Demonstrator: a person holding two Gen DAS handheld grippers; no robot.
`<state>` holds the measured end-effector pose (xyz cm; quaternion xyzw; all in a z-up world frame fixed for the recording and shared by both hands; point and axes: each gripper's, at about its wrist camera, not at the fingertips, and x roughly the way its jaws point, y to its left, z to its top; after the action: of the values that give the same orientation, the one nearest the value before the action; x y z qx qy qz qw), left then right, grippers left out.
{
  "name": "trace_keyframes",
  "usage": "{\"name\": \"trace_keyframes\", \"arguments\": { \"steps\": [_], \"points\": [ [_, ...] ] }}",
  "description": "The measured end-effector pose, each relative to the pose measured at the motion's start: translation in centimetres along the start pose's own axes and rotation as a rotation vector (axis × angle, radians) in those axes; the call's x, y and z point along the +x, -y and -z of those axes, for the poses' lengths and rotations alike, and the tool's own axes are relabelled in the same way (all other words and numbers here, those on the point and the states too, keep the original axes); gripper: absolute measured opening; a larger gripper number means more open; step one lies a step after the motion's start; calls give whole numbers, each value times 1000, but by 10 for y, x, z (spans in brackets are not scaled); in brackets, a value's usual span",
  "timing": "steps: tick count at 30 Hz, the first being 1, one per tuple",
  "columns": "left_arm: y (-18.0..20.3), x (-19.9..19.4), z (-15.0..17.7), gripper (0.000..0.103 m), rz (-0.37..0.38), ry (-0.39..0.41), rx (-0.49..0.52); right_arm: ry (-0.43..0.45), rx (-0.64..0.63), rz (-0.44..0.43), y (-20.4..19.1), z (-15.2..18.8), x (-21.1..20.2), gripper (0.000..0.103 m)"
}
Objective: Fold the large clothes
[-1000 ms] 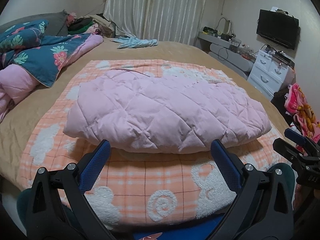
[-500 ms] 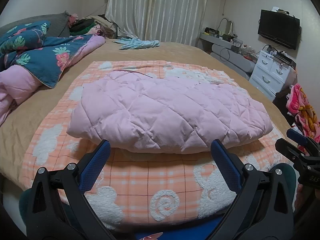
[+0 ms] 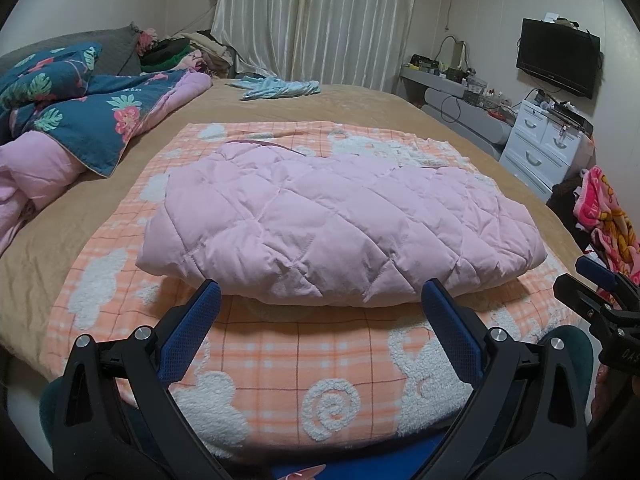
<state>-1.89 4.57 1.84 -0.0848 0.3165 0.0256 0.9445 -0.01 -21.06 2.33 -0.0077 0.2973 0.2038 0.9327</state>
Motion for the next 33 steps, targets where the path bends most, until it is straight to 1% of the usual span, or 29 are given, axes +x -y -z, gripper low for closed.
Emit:
{"name": "trace_keyframes", "arguments": {
  "steps": [33],
  "points": [
    [-1,0,1,94,-3,-7,0,3,3,7,3,-2,-3,99]
  ]
}}
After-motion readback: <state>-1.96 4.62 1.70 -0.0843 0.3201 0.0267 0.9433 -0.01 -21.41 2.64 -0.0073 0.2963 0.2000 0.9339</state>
